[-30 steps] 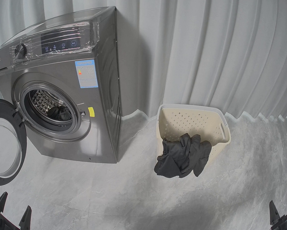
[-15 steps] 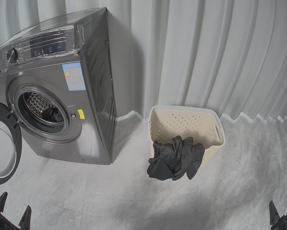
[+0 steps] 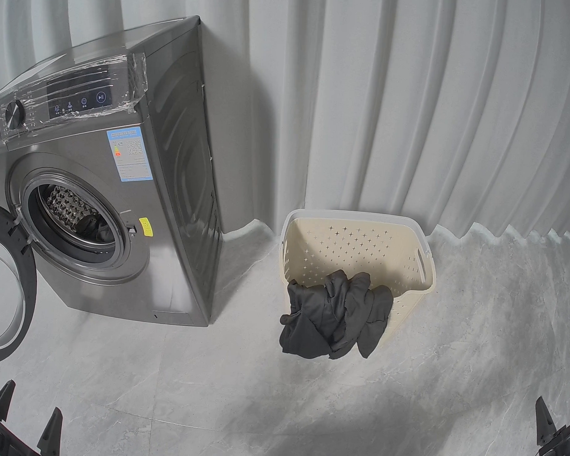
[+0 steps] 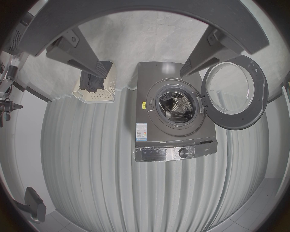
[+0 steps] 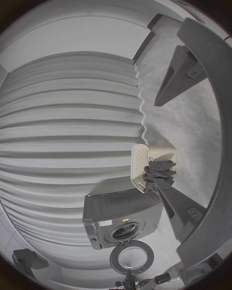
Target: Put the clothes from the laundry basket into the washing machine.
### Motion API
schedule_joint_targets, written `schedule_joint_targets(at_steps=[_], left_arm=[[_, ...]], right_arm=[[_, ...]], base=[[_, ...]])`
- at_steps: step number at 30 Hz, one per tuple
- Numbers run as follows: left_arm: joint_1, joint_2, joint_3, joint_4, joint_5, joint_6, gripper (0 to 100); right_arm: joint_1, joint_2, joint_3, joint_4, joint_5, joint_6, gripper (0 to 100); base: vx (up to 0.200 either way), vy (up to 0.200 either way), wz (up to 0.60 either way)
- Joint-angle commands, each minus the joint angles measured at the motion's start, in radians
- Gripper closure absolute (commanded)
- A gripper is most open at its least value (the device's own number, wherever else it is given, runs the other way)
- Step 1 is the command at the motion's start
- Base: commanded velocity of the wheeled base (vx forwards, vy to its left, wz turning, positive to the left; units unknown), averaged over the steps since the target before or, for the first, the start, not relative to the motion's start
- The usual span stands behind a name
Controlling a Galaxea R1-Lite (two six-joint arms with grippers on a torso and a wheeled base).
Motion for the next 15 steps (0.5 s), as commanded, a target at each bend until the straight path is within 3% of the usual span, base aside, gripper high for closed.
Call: schedule_joint_targets(at_steps=[1, 6, 12, 15], left_arm=[[-0.001, -0.016, 0.016, 0.0, 0.0, 0.0, 0], [-0.001, -0.016, 0.016, 0.0, 0.0, -0.001, 0], [-0.001, -0.016, 0.016, 0.0, 0.0, -0.001, 0], [-0.002, -0.016, 0.016, 0.0, 0.0, -0.001, 0]], right_arm=[[0.0, -0.016, 0.018, -0.001, 0.003, -0.009, 0], [0.001, -0.016, 0.018, -0.001, 0.007, -0.015, 0], [0.001, -0.016, 0.012, -0.012, 0.009, -0.018, 0], [0.003, -0.016, -0.111, -0.047, 0.004, -0.012, 0]], base=[[0.0, 0.0, 0.0], [0.0, 0.0, 0.0], [0.0, -0.2, 0.0], [0.0, 0.0, 0.0]])
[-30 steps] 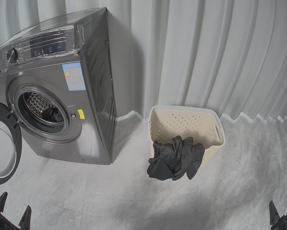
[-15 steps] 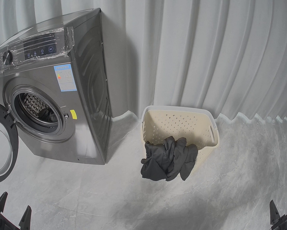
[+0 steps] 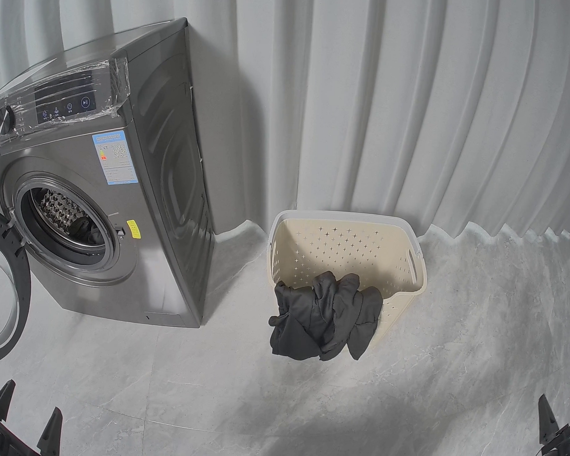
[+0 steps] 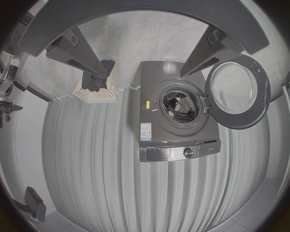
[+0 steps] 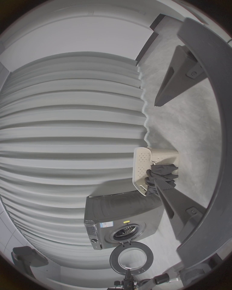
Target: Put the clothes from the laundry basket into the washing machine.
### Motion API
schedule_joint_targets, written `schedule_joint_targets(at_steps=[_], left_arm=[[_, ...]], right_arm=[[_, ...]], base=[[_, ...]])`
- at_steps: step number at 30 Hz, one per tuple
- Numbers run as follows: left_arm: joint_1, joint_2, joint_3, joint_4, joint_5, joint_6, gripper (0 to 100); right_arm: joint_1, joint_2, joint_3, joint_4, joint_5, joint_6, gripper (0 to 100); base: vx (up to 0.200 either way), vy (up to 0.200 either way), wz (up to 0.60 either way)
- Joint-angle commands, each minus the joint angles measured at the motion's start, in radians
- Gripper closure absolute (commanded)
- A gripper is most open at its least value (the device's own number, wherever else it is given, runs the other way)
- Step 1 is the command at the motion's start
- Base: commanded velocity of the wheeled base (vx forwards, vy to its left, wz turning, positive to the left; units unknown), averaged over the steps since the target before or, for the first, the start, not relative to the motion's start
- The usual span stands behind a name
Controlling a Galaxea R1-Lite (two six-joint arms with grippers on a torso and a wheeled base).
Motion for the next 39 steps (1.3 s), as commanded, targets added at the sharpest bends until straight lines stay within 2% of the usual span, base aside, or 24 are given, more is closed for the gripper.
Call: schedule_joint_targets(at_steps=[1, 3, 5, 7, 8, 11, 13, 15, 16, 18, 19, 20, 26, 30, 33, 34, 36, 38, 39], left_arm=[[0.0, -0.016, 0.016, 0.0, 0.0, 0.001, 0], [0.0, -0.016, 0.016, 0.0, -0.002, 0.003, 0], [-0.001, -0.016, 0.016, 0.0, -0.002, 0.003, 0], [0.0, -0.016, 0.016, 0.0, -0.002, 0.003, 0], [0.0, -0.016, 0.016, 0.0, -0.002, 0.003, 0], [0.0, -0.016, 0.016, 0.0, -0.002, 0.001, 0], [0.0, -0.016, 0.016, 0.0, -0.002, 0.001, 0], [0.0, -0.016, 0.016, 0.0, -0.002, 0.001, 0], [0.0, -0.016, 0.016, 0.0, -0.002, 0.001, 0], [-0.001, -0.016, 0.016, 0.0, -0.002, 0.001, 0], [0.0, -0.016, 0.016, 0.0, 0.0, 0.001, 0], [0.0, -0.016, 0.016, 0.0, -0.002, 0.001, 0], [-0.001, -0.016, 0.016, 0.0, -0.002, 0.001, 0], [-0.001, -0.016, 0.016, 0.0, -0.002, 0.0, 0], [-0.001, -0.016, 0.016, 0.0, -0.002, -0.002, 0], [-0.001, -0.016, 0.016, 0.0, -0.002, -0.002, 0], [-0.001, -0.016, 0.016, 0.0, -0.002, -0.002, 0], [-0.001, -0.016, 0.016, 0.0, -0.002, -0.002, 0], [-0.001, -0.016, 0.016, 0.0, -0.002, -0.002, 0]], right_arm=[[0.004, -0.012, -0.145, -0.009, 0.003, 0.004, 0], [0.01, 0.039, -0.16, 0.046, 0.017, 0.005, 0], [0.038, 0.123, -0.157, 0.081, 0.073, 0.019, 0], [0.073, 0.222, -0.165, 0.08, 0.136, 0.07, 0], [0.093, 0.289, -0.177, 0.071, 0.172, 0.105, 0], [0.13, 0.479, -0.221, 0.017, 0.247, 0.147, 0], [0.145, 0.628, -0.235, -0.052, 0.265, 0.156, 0], [0.148, 0.696, -0.232, -0.101, 0.267, 0.154, 0], [0.153, 0.841, -0.221, -0.219, 0.268, 0.154, 0], [0.17, 0.956, -0.214, -0.319, 0.268, 0.156, 0], [0.17, 0.956, -0.214, -0.319, 0.268, 0.156, 0], [0.208, 1.058, -0.214, -0.396, 0.268, 0.165, 0], [0.296, 1.286, -0.24, -0.544, 0.259, 0.22, 0], [0.303, 1.456, -0.261, -0.661, 0.254, 0.229, 0], [0.314, 1.616, -0.266, -0.804, 0.188, 0.231, 0], [0.317, 1.63, -0.266, -0.817, 0.181, 0.231, 0], [0.354, 1.725, -0.27, -0.946, 0.142, 0.254, 0], [0.366, 1.757, -0.275, -0.988, 0.135, 0.271, 0], [0.388, 1.822, -0.289, -1.026, 0.113, 0.291, 0]], base=[[0.0, 0.0, 0.0], [0.0, 0.0, 0.0], [0.0, 0.0, 0.0], [0.0, 0.0, 0.0], [0.0, 0.0, 0.0], [0.133, 0.0, 0.0], [0.2, 0.0, 0.0], [0.2, 0.0, 0.0], [0.2, 0.0, 0.0], [0.2, 0.0, 0.0], [0.2, 0.0, 0.0], [0.2, 0.0, 0.0], [0.133, 0.0, 0.0], [0.0, 0.0, 0.0], [0.0, 0.0, 0.0], [0.0, 0.0, 0.0], [0.0, 0.0, 0.0], [0.0, 0.0, 0.0], [0.0, 0.0, 0.0]])
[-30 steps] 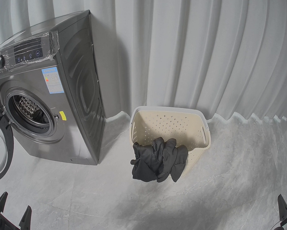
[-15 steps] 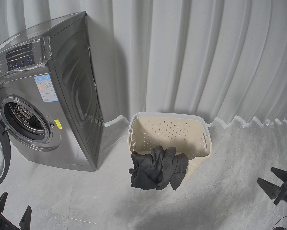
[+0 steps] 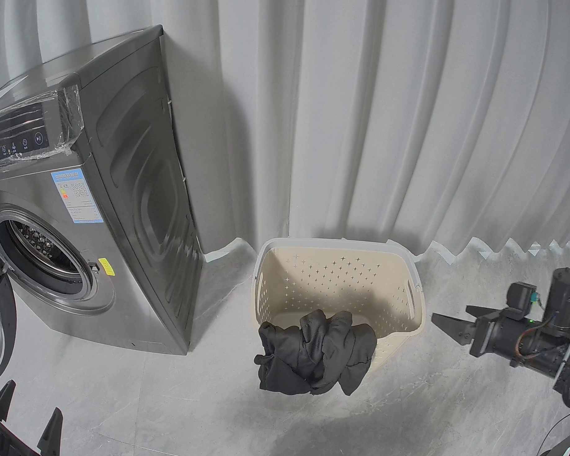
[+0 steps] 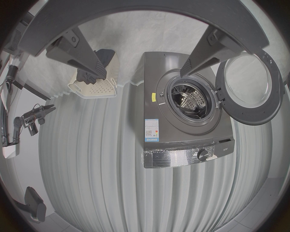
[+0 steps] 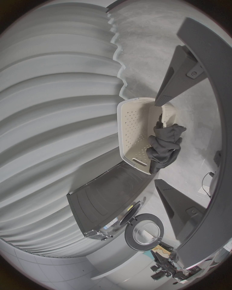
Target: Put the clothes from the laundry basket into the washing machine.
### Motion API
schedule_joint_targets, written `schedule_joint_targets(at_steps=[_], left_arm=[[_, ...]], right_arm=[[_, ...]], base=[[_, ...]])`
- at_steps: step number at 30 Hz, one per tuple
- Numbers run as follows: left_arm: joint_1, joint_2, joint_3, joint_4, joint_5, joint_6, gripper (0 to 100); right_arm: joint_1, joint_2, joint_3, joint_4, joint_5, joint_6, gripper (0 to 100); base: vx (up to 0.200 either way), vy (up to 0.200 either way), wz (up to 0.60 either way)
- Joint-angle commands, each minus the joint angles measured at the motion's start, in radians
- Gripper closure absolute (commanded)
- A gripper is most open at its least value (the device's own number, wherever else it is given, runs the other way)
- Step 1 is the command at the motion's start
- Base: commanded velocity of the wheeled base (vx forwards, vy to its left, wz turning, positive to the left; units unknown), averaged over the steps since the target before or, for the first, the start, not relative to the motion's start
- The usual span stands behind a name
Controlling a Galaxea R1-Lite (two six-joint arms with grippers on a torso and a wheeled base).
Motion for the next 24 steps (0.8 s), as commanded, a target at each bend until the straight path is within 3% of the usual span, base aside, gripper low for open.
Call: schedule_joint_targets(at_steps=[1, 3, 8, 12, 24], left_arm=[[0.0, -0.016, 0.016, 0.0, 0.0, -0.001, 0], [0.0, -0.016, 0.016, 0.0, 0.0, -0.001, 0], [0.0, -0.016, 0.016, 0.0, 0.0, -0.001, 0], [0.0, -0.016, 0.016, 0.0, 0.0, 0.0, 0], [0.0, -0.016, 0.016, 0.0, 0.0, 0.0, 0]], right_arm=[[0.108, 0.423, -0.05, -0.212, -0.096, 0.065, 0], [0.121, 0.479, -0.076, -0.222, -0.133, 0.065, 0], [0.133, 0.571, -0.148, -0.221, -0.155, 0.065, 0], [0.148, 0.63, -0.212, -0.222, -0.202, 0.065, 0], [0.17, 0.725, -0.349, -0.213, -0.208, 0.064, 0]], base=[[0.0, 0.0, 0.0], [0.0, 0.0, 0.0], [0.0, 0.0, 0.0], [0.0, 0.0, 0.0], [0.0, 0.0, 0.0]])
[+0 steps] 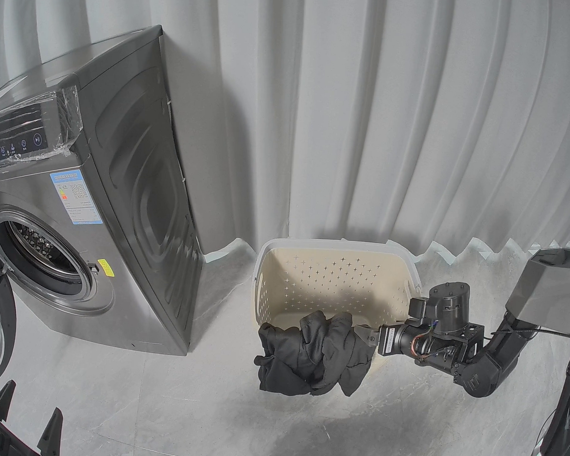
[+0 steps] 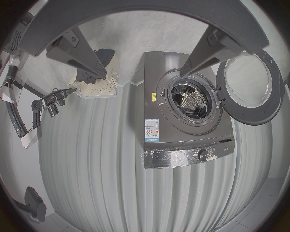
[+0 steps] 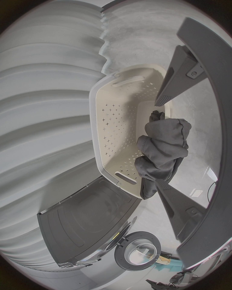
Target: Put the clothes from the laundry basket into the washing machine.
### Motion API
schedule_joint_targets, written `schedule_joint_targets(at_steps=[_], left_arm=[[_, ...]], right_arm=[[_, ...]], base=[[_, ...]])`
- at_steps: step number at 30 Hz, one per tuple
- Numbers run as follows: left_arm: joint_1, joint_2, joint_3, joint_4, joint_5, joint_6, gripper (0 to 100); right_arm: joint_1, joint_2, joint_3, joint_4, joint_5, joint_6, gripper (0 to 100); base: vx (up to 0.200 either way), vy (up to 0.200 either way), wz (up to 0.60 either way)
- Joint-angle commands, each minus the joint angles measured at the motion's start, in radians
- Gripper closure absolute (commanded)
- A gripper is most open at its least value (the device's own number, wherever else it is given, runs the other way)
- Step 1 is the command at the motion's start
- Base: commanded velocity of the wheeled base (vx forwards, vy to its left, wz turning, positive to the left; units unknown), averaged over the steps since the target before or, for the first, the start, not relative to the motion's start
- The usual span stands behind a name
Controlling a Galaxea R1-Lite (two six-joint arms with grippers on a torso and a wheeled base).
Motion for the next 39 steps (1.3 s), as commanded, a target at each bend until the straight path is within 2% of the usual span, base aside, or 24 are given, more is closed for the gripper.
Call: schedule_joint_targets(at_steps=[1, 7, 22, 29, 39], left_arm=[[0.0, -0.016, 0.016, 0.0, 0.0, 0.001, 0], [0.0, -0.016, 0.016, 0.001, 0.0, 0.002, 0], [0.0, -0.016, 0.016, 0.001, -0.002, 0.004, 0], [0.0, -0.016, 0.016, 0.001, 0.0, 0.002, 0], [0.0, -0.016, 0.016, 0.001, -0.002, 0.004, 0]], right_arm=[[0.003, 0.053, -0.054, 0.009, 0.0, -0.002, 0], [0.003, 0.154, -0.129, 0.001, 0.004, -0.004, 0], [0.01, 0.323, -0.22, -0.051, 0.016, -0.002, 0], [0.012, 0.382, -0.309, -0.053, 0.017, -0.002, 0], [0.024, 0.392, -0.319, -0.07, 0.017, 0.001, 0]], base=[[0.0, 0.0, 0.0], [0.0, 0.0, 0.0], [0.0, 0.0, 0.0], [0.0, 0.0, 0.0], [0.0, 0.0, 0.0]])
